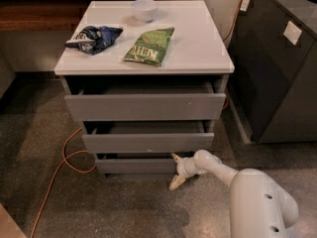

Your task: Open bottom drawer

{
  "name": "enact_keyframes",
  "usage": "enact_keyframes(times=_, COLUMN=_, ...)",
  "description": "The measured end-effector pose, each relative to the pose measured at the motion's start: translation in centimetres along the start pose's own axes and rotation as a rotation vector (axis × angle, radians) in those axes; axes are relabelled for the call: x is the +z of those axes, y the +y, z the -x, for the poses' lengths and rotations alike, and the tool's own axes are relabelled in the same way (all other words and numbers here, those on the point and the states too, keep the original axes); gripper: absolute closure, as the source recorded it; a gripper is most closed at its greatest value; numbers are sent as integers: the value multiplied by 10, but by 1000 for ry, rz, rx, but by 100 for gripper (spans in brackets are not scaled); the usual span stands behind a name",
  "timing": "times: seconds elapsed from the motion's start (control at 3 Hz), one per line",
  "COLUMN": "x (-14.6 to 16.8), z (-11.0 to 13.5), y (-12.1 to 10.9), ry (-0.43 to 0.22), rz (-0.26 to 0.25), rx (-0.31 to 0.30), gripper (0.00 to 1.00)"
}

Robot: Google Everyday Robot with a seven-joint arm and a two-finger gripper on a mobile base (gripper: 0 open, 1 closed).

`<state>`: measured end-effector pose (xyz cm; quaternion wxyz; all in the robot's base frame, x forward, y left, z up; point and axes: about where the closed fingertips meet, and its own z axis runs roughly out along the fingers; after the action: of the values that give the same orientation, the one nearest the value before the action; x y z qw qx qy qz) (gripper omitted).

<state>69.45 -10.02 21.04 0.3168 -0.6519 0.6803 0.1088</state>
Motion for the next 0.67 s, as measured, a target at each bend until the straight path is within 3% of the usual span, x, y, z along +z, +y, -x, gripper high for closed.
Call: enact_keyframes(times=0.67, x=14, z=-14, y=-26, ry=11, rz=-72, rx=29, gripper=0)
